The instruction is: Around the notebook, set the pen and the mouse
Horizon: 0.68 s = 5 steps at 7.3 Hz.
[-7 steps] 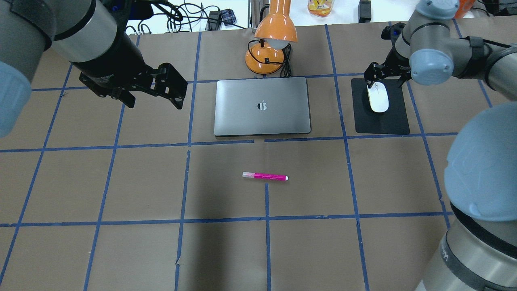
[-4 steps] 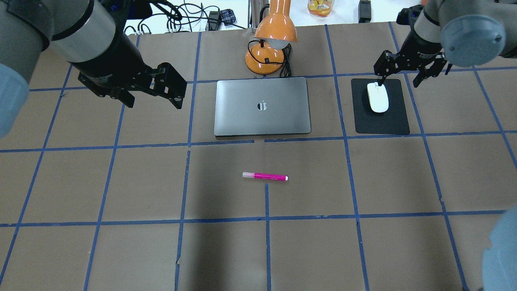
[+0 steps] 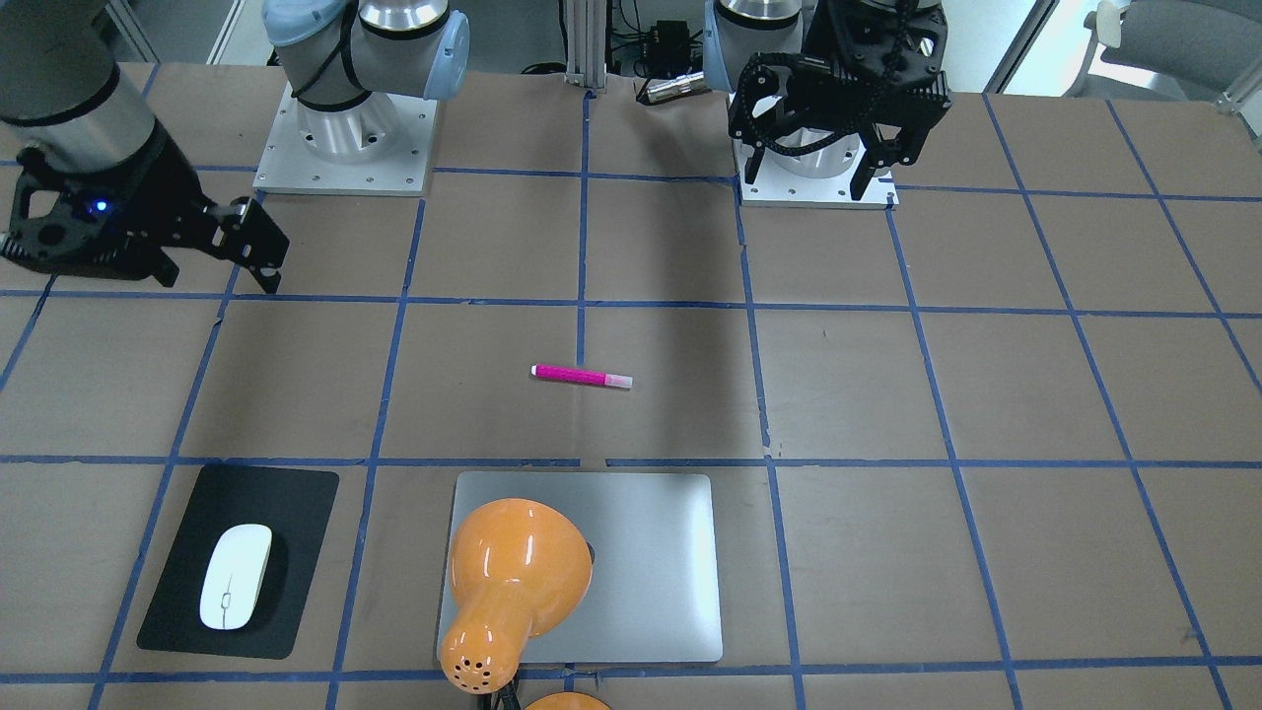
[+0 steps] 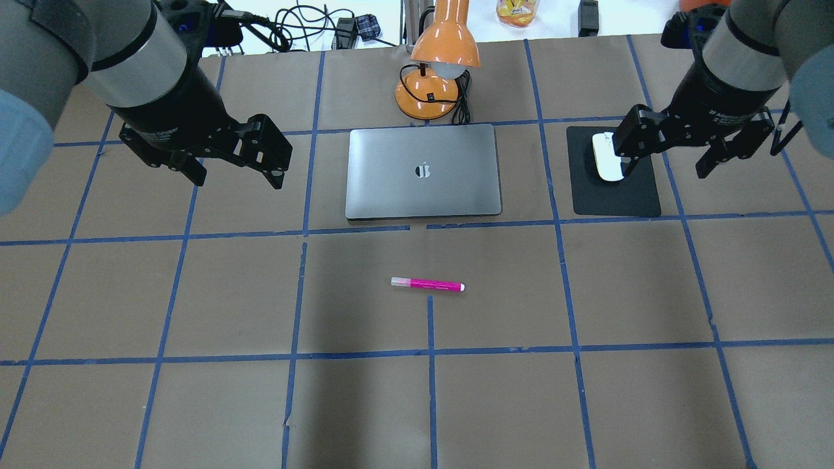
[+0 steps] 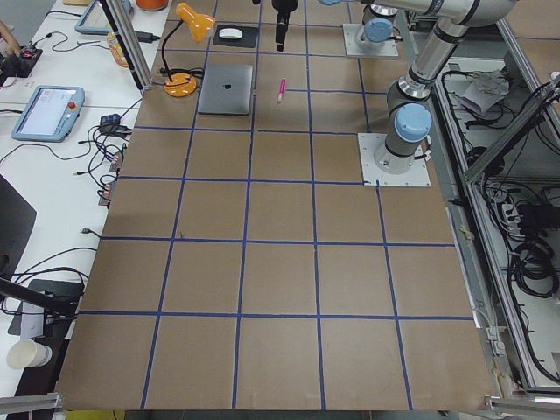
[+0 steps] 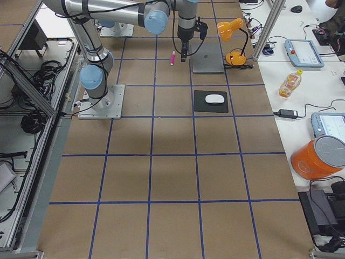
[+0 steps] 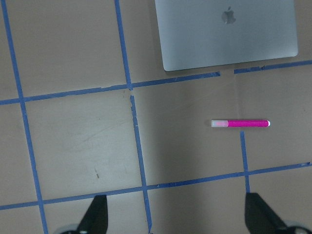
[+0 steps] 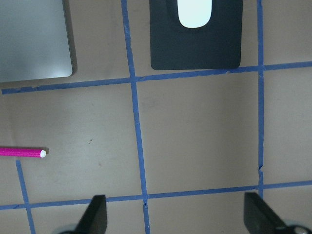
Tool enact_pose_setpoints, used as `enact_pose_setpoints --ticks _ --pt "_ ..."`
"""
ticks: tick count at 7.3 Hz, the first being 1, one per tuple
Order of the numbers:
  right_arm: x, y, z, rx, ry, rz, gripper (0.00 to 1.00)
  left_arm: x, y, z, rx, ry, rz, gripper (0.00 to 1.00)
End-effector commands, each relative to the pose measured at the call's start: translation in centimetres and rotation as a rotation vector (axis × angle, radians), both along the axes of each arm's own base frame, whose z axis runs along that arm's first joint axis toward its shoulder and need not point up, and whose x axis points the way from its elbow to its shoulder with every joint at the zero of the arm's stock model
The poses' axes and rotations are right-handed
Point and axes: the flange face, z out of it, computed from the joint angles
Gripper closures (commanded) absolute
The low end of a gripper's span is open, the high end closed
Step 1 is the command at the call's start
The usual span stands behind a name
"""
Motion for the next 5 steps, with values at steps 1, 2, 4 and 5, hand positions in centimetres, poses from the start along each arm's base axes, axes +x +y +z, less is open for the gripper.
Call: enact_pose_setpoints --ticks 1,2,4,5 --pt "2.0 1.3 0.5 0.001 0.004 -0.024 0.0 4.0 -3.7 -1.6 0.042 -0.021 0.099 0.0" --pt "2.5 1.4 0.5 0.0 0.012 -0.048 0.0 4.1 -4.9 -1.2 0.034 -0.021 0.102 0.0" --pt "2.7 1.5 0.5 0.001 0.0 -0.047 0.0 4.0 -6.4 -1.3 0.033 -0.021 0.102 0.0" --pt "2.7 1.5 0.4 0.002 0.003 -0.047 0.0 4.0 -6.5 -1.4 0.031 -0.016 0.102 0.0"
